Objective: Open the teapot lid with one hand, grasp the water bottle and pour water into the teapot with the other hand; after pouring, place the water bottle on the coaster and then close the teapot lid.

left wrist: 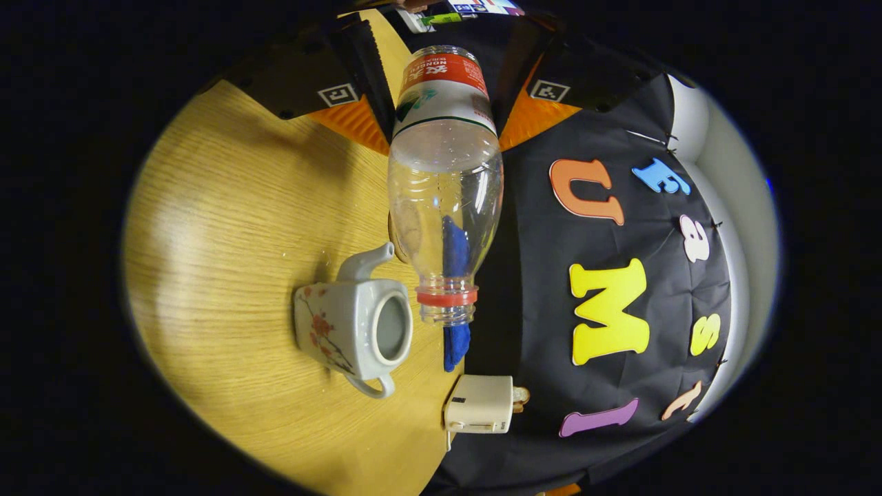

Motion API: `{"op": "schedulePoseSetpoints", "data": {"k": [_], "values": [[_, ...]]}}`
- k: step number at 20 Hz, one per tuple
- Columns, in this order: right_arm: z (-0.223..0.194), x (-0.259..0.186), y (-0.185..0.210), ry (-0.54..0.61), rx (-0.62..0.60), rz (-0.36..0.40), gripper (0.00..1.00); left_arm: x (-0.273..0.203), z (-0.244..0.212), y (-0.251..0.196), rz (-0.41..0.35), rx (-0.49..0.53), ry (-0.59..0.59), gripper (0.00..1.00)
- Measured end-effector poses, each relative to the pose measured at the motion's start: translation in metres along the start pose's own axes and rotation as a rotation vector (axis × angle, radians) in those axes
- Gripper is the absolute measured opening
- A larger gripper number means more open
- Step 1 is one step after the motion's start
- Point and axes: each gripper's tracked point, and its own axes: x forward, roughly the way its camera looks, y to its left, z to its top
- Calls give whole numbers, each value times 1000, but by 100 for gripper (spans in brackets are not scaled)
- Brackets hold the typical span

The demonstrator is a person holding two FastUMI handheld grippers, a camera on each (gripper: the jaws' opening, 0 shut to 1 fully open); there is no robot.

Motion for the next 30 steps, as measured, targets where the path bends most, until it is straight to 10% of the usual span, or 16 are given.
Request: {"op": "schedulePoseSetpoints", "data": {"k": [30], "values": [[-10, 10, -22, 23, 27, -34, 0, 0, 13, 36, 65, 445, 50, 75]]}}
